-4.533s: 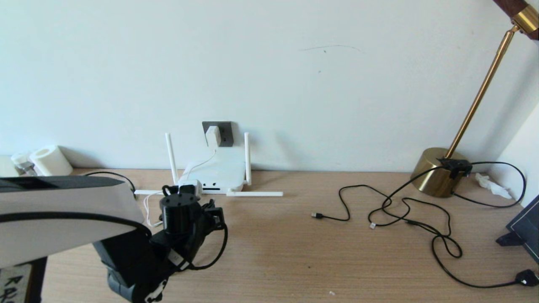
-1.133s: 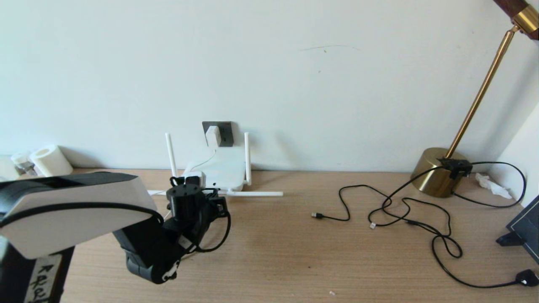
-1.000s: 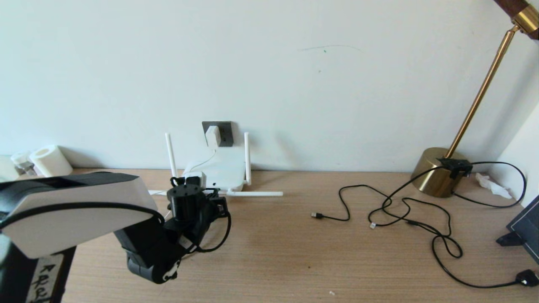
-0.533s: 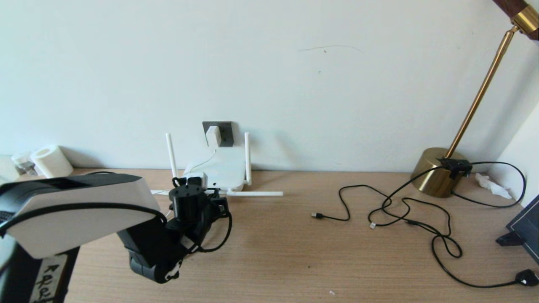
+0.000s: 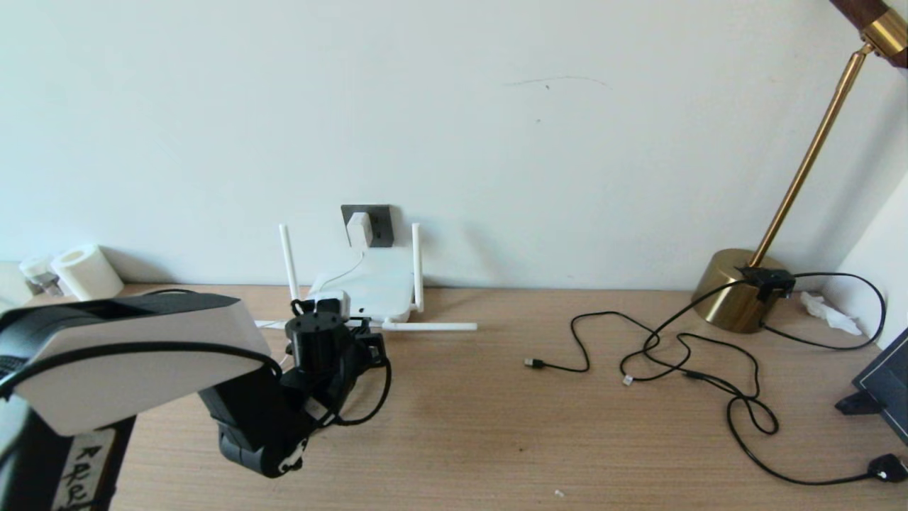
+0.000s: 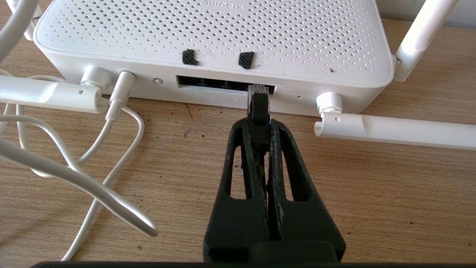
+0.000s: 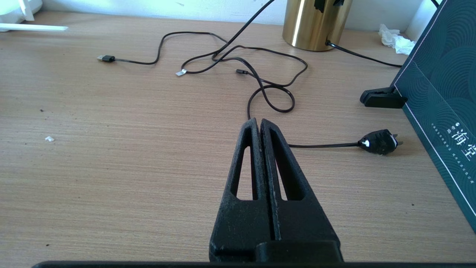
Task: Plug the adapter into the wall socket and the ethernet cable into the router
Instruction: Plug cable into router interface
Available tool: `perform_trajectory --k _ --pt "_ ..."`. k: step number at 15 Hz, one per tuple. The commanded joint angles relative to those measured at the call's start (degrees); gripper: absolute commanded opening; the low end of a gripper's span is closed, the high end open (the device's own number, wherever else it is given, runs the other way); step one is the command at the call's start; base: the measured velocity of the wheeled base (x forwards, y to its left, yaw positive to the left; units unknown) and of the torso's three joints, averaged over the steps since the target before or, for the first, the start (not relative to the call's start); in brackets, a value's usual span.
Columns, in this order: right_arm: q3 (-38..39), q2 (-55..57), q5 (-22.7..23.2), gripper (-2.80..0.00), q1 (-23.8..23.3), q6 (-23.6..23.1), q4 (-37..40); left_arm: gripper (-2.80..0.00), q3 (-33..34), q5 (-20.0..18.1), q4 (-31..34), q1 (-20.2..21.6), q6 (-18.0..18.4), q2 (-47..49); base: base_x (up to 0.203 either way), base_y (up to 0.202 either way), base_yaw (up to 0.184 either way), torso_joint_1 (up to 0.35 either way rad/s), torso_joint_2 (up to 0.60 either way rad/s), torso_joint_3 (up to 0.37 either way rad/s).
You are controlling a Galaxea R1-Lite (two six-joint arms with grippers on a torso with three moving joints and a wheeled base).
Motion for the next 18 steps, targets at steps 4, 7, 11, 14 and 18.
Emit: perform_trajectory --k 4,7,11,14,18 --pt "0.0 0.1 0.0 -2.8 0.0 0.0 0.0 -2.8 0.0 0.1 -0.4 0.0 0.0 0.0 0.0 0.0 0.0 0.0 0.0 0.0" --pt "0.0 0.0 0.0 -2.8 0.0 0.0 0.0 -2.8 0.0 0.1 -0.4 0.0 0.0 -0.1 0.0 0.0 0.0 0.0 0.0 0.0" --pt "0.0 0.0 0.0 -2.8 0.0 0.0 0.0 -2.8 0.1 0.1 -0.4 0.0 0.0 -0.3 0.0 0.0 0.0 0.0 0.0 0.0" --pt "0.0 0.0 0.0 -2.8 0.0 0.0 0.0 -2.8 0.1 0.1 -0.4 0.0 0.0 -0.3 0.0 0.0 0.0 0.0 0.0 0.0" --pt "0.0 0.0 0.0 -2.8 0.0 0.0 0.0 -2.8 0.2 0.1 -0.5 0.0 0.0 -0.3 0.0 0.0 0.0 0.0 0.0 0.0"
